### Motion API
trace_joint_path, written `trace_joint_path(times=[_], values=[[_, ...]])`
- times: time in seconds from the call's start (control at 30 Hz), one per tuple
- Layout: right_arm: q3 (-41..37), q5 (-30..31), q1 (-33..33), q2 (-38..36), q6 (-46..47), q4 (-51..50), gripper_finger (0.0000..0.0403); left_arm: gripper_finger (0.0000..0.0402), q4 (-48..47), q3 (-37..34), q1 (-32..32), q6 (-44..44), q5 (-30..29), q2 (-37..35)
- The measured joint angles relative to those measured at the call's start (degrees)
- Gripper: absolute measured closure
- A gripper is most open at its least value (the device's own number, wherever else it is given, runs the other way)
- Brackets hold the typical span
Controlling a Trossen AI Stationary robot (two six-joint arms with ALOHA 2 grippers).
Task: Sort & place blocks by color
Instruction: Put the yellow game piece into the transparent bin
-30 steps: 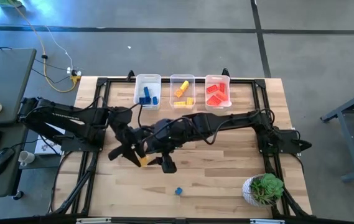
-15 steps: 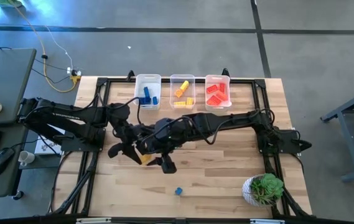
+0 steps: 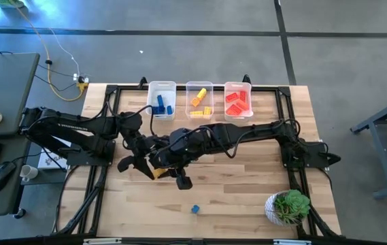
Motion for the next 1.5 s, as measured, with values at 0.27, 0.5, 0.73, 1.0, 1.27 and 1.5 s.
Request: trace_joint_path(times=[0.27,0.5,0.73,1.0,1.27,1.5], values=[[0.0,1.1,0.0,0.0,1.6,-0.4,0.032,0.0248,-0.1,0.0,0.7,0.0,0.0,0.0],[0.0,1.3,0.0,0.0,3.7,-1.4,0.0332,0.0221,0.0,0.0,0.8,0.0,-2.4,0.0],[0.0,1.7,0.0,0.0,7.0,-4.6,0.0332,0.0207,-0.4,0.0,1.0,0.0,-5.9,0.0],[0.0,2.7,0.0,0.0,11.2,-7.8,0.0332,0.0179,-4.2,0.0,2.9,0.0,-6.9,0.0],[0.0,3.4,0.1,0.0,15.4,-11.4,0.0332,0.017,-5.6,0.0,5.0,0.0,-9.0,0.0],[0.0,7.0,0.1,0.0,17.0,-16.1,0.0332,0.017,-8.0,0.0,7.4,0.0,-8.9,0.0]])
